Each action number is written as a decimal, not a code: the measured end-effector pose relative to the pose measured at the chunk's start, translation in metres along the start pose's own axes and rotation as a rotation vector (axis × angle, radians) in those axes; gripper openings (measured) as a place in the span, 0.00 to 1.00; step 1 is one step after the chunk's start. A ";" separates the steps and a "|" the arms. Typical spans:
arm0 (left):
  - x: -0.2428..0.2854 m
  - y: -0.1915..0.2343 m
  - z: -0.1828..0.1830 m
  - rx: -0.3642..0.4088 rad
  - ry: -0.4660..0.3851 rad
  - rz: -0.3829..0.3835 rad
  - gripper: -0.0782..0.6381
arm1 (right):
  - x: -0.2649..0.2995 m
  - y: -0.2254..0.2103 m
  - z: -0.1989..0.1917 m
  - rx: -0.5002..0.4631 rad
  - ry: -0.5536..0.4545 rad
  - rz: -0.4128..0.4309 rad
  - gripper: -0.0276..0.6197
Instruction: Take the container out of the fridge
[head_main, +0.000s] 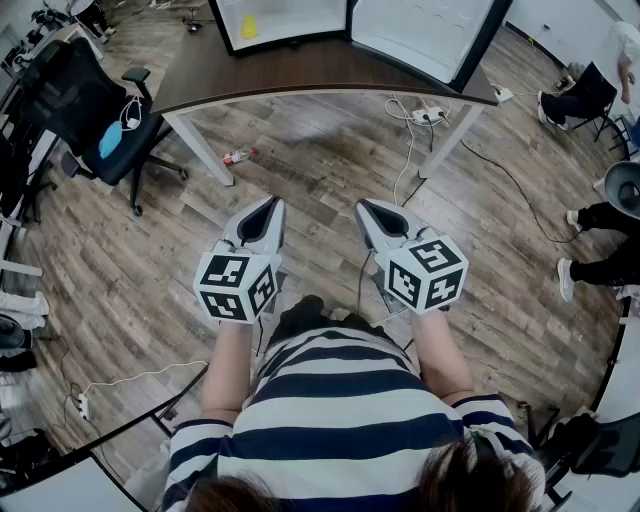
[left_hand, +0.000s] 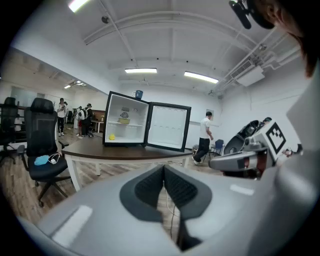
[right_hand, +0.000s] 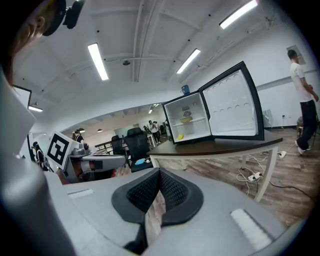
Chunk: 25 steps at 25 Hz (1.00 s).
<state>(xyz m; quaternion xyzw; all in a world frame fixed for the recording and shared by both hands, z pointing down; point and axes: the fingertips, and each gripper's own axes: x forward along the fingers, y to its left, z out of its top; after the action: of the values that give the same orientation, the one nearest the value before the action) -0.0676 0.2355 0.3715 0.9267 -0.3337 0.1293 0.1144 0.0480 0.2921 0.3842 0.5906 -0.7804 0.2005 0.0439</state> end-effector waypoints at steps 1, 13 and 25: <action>0.000 0.002 0.001 0.004 0.000 0.006 0.11 | 0.003 -0.001 0.001 -0.002 0.001 0.002 0.03; -0.010 0.043 -0.001 -0.049 0.001 0.070 0.11 | 0.042 -0.005 0.003 0.036 0.012 0.069 0.03; 0.048 0.104 0.008 -0.014 0.022 0.087 0.11 | 0.118 -0.012 0.022 -0.005 0.042 0.145 0.03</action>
<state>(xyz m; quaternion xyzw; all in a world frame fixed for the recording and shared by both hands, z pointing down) -0.0977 0.1265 0.3921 0.9090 -0.3734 0.1423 0.1187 0.0273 0.1744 0.4032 0.5283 -0.8204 0.2136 0.0470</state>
